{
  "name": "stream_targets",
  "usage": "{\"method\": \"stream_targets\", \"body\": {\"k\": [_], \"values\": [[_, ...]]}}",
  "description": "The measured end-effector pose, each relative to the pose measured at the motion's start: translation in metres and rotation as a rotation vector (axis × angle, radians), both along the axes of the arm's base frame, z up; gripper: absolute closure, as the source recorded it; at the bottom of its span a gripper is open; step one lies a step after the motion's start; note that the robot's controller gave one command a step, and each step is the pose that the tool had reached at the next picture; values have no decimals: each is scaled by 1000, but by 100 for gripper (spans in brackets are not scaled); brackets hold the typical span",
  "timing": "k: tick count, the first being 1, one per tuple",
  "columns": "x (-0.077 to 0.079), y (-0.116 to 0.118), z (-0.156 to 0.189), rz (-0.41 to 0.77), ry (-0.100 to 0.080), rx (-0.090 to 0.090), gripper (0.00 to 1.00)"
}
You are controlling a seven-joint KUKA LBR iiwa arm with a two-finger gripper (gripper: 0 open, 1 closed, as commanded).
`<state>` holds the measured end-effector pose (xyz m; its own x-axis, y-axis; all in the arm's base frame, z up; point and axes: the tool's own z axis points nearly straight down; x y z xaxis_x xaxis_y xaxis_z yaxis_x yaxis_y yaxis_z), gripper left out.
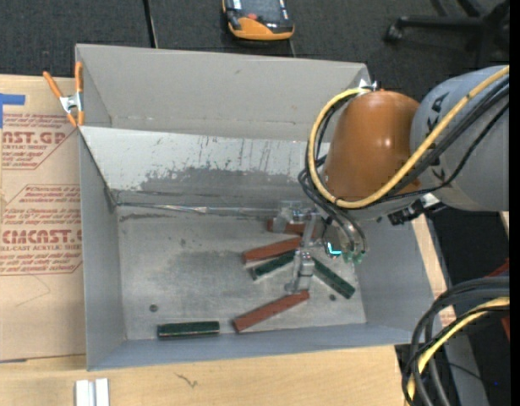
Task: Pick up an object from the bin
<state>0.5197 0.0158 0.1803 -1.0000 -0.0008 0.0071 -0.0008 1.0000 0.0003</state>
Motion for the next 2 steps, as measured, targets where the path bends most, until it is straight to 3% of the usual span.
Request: {"method": "stream_targets", "body": {"k": [1, 2], "values": [[2, 0, 4, -1, -8, 0, 0], [22, -22, -48, 40, -11, 0, 0]]}}
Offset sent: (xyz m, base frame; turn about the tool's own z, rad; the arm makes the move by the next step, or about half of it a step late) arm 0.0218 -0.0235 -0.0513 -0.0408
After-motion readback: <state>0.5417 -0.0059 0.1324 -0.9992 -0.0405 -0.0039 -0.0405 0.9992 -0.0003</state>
